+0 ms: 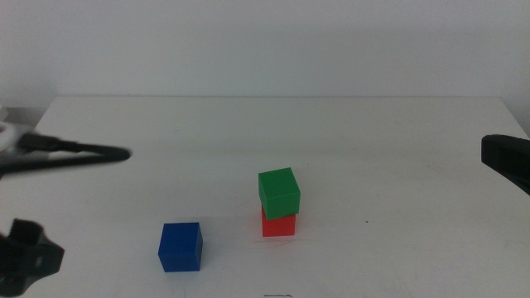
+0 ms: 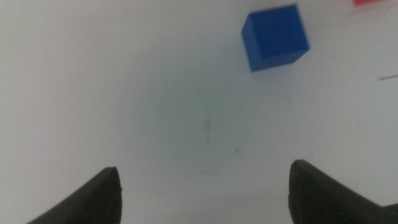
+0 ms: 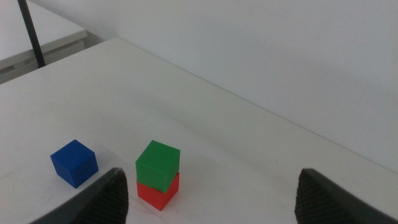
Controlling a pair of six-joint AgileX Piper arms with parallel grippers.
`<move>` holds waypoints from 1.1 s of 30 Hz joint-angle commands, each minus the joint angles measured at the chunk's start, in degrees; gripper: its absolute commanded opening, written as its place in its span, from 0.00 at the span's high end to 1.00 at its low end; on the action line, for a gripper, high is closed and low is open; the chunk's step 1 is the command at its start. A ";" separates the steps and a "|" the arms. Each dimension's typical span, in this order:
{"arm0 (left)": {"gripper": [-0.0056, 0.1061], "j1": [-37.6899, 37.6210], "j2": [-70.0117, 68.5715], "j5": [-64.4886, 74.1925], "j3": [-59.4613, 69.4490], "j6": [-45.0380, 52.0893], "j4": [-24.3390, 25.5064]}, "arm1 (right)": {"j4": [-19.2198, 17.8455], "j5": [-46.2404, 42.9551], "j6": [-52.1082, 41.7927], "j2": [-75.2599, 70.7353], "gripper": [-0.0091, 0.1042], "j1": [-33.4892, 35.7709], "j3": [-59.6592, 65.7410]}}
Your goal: Stack red cubes first, then green, then blue cubes in a specific spot.
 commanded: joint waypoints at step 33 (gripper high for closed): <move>0.15 -20.46 38.63 -1.69 -26.32 -24.85 7.36 | -0.31 -4.35 -0.49 0.22 0.27 -0.39 -1.40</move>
